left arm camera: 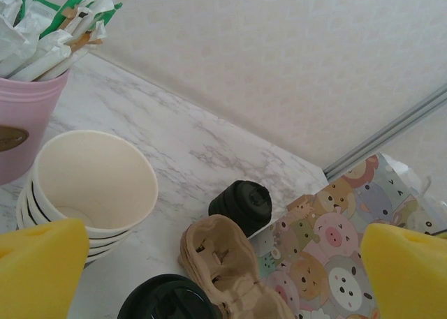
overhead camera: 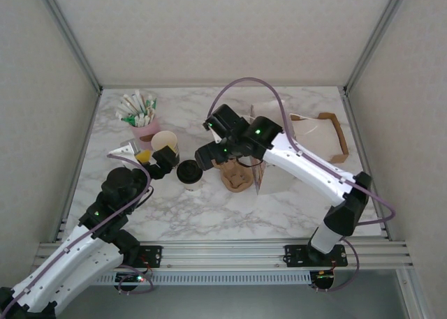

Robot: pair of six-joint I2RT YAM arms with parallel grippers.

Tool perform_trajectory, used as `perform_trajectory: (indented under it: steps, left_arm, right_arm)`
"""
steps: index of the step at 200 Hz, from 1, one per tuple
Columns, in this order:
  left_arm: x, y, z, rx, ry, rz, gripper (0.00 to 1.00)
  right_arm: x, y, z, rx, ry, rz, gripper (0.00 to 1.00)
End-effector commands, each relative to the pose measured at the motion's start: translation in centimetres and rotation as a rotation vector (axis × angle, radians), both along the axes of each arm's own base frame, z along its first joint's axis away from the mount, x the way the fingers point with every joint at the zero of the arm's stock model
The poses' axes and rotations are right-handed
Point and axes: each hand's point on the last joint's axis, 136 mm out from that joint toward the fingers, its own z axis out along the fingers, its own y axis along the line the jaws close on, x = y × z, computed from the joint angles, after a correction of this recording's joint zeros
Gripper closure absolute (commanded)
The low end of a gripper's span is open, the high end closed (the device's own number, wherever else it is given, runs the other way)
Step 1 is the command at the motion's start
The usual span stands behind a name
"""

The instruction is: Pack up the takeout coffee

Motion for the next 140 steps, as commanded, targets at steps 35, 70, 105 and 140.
perform_trajectory:
  steps: [35,70,105,140]
  left_arm:
    - [0.7,0.2,-1.6,0.017,0.049,0.032,0.0]
    - [1.3,-0.5,-3.3,0.004,0.118,-0.007,0.0]
    - [1.4,0.7,-4.8,-0.04,0.179,-0.011,0.0]
    - [0.6,3.3,-5.6,-0.092,0.193,0.036,0.0]
  right_arm:
    - [0.1,1.2,-2.1,-0.096,0.019,0.104,0.01]
    - [0.6,1.5,-3.1,-0.159,0.041,0.111,0.04]
    - [1.0,2.8,-3.8,-0.164,0.094,0.128,0.04]
    - [1.2,4.3,-4.2,-0.165,0.139,0.146,0.04]
